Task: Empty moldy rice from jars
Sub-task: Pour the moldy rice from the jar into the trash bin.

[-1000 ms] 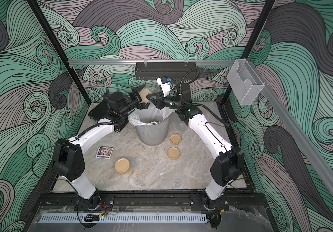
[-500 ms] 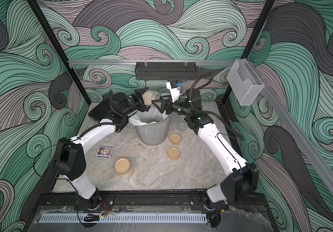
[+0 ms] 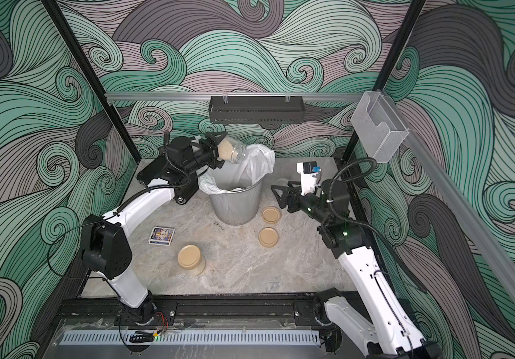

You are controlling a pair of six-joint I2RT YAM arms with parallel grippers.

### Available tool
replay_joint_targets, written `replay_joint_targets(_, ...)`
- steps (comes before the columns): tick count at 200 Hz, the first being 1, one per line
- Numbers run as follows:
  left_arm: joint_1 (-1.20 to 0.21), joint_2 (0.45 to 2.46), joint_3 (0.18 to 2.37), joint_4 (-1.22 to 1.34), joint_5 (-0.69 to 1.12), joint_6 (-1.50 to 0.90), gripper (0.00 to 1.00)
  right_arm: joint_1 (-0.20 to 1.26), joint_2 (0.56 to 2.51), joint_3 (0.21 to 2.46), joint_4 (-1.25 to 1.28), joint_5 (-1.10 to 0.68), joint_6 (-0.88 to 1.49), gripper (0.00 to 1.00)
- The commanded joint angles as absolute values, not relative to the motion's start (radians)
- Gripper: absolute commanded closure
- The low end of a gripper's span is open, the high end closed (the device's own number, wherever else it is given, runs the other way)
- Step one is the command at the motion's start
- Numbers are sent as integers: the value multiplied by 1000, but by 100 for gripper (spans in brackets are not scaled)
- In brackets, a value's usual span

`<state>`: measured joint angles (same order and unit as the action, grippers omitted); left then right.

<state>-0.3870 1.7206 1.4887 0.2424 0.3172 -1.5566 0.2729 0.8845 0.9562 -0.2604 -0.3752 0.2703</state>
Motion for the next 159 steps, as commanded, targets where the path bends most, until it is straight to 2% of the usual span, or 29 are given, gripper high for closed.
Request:
replay_joint_targets(1,-376,1635,1540,247,263,-1435,46,265,821,899,-336,-291,293,25)
replay_joint_targets(34,-361,1593,1530,206,235,-1355,46,264,767,833,-343,-268,334,24)
replay_joint_targets(159,-338,1493,1532,50,121,-1068,47,263,806,795,-300,-292,385,25)
